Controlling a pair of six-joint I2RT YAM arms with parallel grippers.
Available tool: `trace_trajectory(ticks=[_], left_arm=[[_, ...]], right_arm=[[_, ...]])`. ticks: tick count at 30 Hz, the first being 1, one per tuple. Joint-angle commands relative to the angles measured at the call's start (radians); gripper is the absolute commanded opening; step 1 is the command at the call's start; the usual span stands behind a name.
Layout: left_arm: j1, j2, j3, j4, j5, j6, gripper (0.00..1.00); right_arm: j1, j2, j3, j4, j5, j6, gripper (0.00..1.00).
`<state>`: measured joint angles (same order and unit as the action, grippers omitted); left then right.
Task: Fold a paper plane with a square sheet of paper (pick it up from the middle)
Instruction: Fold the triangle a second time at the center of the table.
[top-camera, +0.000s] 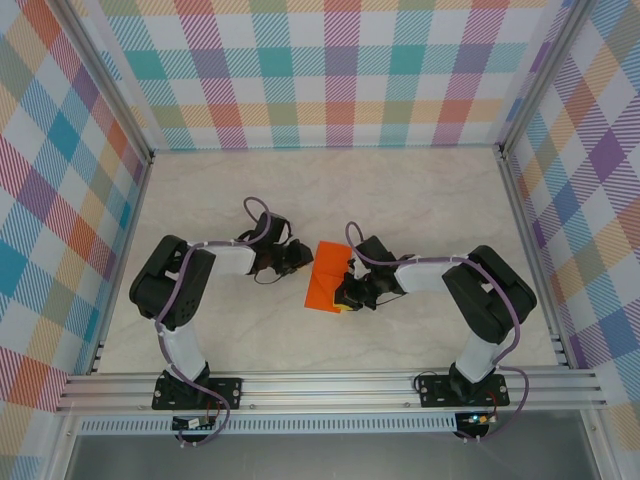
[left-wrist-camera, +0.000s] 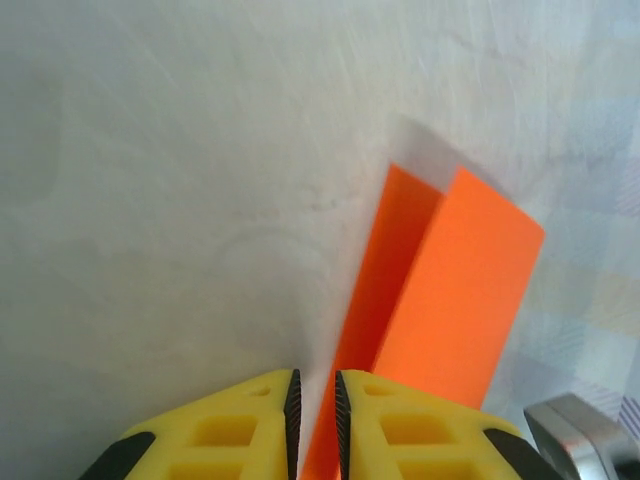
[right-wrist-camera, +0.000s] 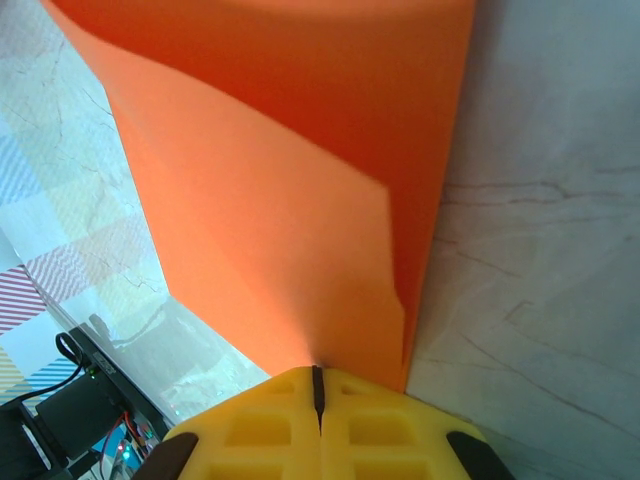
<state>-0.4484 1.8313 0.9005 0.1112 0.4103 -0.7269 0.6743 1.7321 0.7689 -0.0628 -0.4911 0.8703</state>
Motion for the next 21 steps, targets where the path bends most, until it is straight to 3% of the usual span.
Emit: trace_trajectory(ticks=[1, 9, 21], left_arm=[[0.009, -0.070, 0.031, -0.042, -0.003, 0.036, 0.20], [-0.064, -0.154, 0.006, -0.024, 0.088, 0.008, 0.20], [-0.102, 0.017, -0.001, -0.016, 0.063, 0.010, 0.17]], right_arm=[[0.005, 0.043, 0.000, -0.114, 0.043, -0.029, 0.05], [0.005, 0.047, 0.025, -0.123, 0.045, -0.032, 0.06], [0.005, 0.036, 0.062, -0.124, 0.041, -0.028, 0.07]])
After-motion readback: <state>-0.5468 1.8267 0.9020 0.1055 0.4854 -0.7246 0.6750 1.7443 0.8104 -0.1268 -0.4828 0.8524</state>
